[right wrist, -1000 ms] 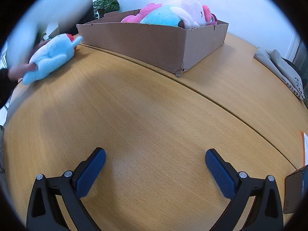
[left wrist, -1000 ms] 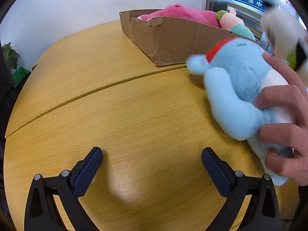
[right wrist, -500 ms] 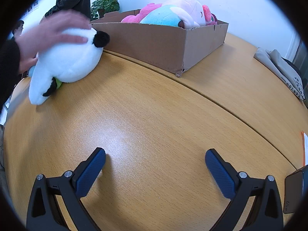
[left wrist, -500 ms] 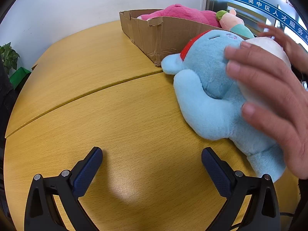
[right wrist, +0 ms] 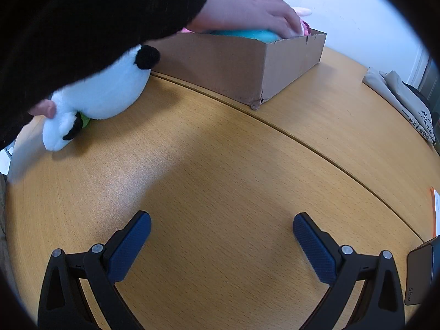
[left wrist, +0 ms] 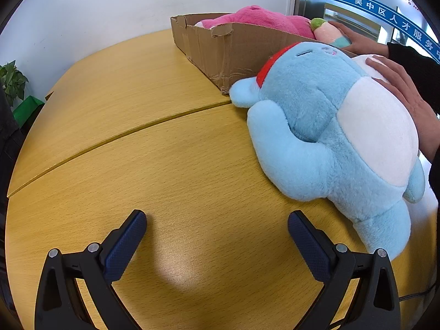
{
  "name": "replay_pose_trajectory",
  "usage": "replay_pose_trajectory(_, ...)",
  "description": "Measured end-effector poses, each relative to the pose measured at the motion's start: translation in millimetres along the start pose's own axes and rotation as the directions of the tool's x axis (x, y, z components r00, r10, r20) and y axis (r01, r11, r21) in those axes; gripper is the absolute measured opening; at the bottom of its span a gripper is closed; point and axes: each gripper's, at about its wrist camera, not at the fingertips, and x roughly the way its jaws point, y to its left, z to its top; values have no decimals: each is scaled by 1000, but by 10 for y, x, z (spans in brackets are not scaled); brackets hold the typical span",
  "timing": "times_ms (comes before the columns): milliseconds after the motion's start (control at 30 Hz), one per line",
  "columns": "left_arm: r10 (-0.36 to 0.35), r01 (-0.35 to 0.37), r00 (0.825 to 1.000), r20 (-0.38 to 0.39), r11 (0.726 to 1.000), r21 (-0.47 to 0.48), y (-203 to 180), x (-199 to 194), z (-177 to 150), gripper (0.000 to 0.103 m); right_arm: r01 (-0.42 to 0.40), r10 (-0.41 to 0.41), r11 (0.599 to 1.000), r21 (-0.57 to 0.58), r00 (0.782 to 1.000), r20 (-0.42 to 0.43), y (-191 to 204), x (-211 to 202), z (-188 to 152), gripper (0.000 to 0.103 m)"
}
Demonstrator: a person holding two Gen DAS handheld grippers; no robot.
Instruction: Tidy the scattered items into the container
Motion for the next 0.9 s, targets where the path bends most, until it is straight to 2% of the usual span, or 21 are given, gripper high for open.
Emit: replay_pose_trajectory(900,0,0,1000,-1,1000,-1,-37,-75,-43,103,-1,1,1000,-1,1000,0,2,-3,0,103)
